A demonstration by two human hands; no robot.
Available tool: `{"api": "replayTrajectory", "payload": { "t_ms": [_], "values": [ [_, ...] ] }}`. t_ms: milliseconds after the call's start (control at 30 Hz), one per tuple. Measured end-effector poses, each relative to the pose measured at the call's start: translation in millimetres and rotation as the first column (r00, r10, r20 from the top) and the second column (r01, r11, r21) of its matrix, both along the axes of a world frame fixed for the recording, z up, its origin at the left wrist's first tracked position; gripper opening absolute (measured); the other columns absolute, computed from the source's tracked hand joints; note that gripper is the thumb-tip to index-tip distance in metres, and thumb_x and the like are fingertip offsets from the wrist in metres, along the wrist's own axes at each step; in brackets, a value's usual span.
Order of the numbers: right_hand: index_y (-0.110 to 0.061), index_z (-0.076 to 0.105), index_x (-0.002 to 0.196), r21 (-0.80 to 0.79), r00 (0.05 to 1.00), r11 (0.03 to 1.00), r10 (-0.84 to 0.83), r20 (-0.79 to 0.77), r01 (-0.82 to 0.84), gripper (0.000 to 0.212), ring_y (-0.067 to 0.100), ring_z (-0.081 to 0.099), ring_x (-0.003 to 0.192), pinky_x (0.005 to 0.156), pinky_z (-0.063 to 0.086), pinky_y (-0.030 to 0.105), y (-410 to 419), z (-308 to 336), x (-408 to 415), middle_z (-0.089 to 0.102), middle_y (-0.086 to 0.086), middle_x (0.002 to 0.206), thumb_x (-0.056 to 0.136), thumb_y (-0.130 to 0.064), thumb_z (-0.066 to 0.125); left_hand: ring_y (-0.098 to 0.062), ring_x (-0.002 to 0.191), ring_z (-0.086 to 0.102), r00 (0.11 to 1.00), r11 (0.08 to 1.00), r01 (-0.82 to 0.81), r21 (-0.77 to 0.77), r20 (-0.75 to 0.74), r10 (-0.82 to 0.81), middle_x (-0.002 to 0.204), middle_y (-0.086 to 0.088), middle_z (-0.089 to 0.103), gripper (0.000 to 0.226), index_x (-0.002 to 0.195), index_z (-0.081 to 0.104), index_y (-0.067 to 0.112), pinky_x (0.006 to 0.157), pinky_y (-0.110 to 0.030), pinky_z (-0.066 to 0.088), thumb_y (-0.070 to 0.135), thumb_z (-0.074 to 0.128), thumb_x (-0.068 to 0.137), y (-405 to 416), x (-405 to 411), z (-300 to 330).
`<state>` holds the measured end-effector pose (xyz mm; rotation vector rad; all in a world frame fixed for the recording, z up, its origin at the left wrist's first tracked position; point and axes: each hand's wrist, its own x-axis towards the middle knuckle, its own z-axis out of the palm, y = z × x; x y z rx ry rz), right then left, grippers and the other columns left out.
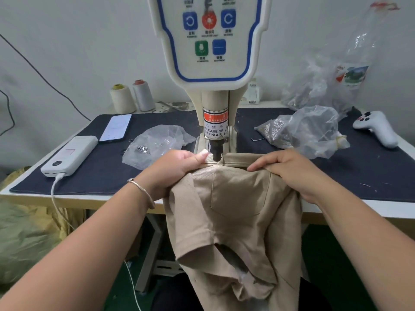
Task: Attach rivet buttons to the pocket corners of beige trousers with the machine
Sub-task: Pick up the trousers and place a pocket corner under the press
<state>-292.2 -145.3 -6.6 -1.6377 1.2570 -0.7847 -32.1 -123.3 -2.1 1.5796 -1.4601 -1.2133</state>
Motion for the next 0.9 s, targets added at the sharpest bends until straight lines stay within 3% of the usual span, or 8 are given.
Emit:
{"api": "replayTrajectory", "payload": {
  "t_ms": [133,200,333,467,567,700,900],
  "values": [
    [-0.024,0.08,0.082,0.013,1.0,1.0,0.016,0.007,-0.016,0.011,0.001,0.064,0.094,0.087,0.044,0.018,4.9,-1.6,0.1,0.075,-0.011,0.088,0.079,-0.014,0.076,-0.019,0.071,0.065,0.98,0.985,0.09,0.149,-0.191,-0.061,0.085,-0.013,0.07,0.047,0.101,0.072,0.0,0.061,-0.023,0.052,0.032,0.085,0.069,4.9,11.0,-0.4],
    [-0.025,0.079,0.082,-0.015,0.999,0.999,-0.033,0.005,0.034,0.014,-0.002,0.064,0.093,0.086,0.043,0.015,4.3,-4.8,1.9,0.075,-0.011,0.089,0.071,-0.018,0.084,-0.017,0.066,0.065,0.982,0.985,0.075,0.157,-0.181,-0.046,0.081,-0.011,0.07,0.036,0.097,0.073,0.002,0.058,-0.023,0.052,0.027,0.08,0.072,4.7,11.5,-0.9],
    [-0.028,0.079,0.092,-0.003,1.0,1.0,-0.026,0.014,0.026,0.027,-0.011,0.063,0.09,0.079,0.043,0.005,-0.5,-7.0,4.5,0.073,-0.018,0.095,0.079,-0.004,0.076,-0.024,0.076,0.05,0.999,0.999,-0.024,0.038,-0.022,0.025,0.083,-0.013,0.058,0.037,0.1,0.065,-0.008,0.065,-0.033,0.04,0.029,0.064,0.097,5.5,5.4,-6.8],
    [-0.024,0.078,0.097,0.112,0.993,0.993,0.017,0.12,-0.031,0.037,-0.008,0.062,0.101,0.081,0.046,0.007,-4.4,-7.0,3.8,0.073,-0.017,0.103,0.086,0.008,0.062,-0.02,0.072,0.045,0.989,0.985,-0.089,-0.145,0.105,0.105,0.073,-0.006,0.05,0.034,0.085,0.061,0.002,0.069,-0.034,0.035,0.032,0.059,0.1,9.3,-0.5,-12.2],
    [-0.018,0.077,0.101,0.162,0.98,0.986,0.012,0.201,-0.045,0.036,0.0,0.064,0.106,0.084,0.048,0.011,-3.5,-7.0,6.8,0.074,-0.012,0.105,0.093,0.007,0.052,-0.017,0.071,0.045,0.979,0.966,-0.123,-0.228,0.133,0.156,0.072,-0.004,0.049,0.037,0.089,0.06,-0.006,0.069,-0.033,0.036,0.03,0.059,0.1,10.5,-3.0,-14.3],
    [-0.026,0.076,0.107,0.086,0.985,0.995,0.031,0.169,-0.046,0.037,-0.002,0.061,0.111,0.098,0.042,0.018,6.1,-10.7,8.8,0.07,-0.017,0.113,0.097,-0.001,0.051,-0.018,0.069,0.041,0.976,0.961,-0.132,-0.244,0.139,0.169,0.073,-0.008,0.044,0.046,0.09,0.055,-0.013,0.066,-0.032,0.033,0.032,0.058,0.1,11.2,-3.6,-16.1],
    [-0.031,0.075,0.109,-0.057,0.987,0.998,0.028,0.16,-0.019,0.03,-0.017,0.057,0.104,0.082,0.039,-0.003,13.2,-19.7,9.8,0.069,-0.027,0.107,0.095,-0.009,0.059,-0.01,0.067,0.05,0.958,0.938,-0.118,-0.326,0.21,0.194,0.072,-0.001,0.057,0.033,0.089,0.065,0.002,0.063,-0.025,0.039,0.033,0.058,0.099,14.7,-4.3,-20.2]
  ]
}}
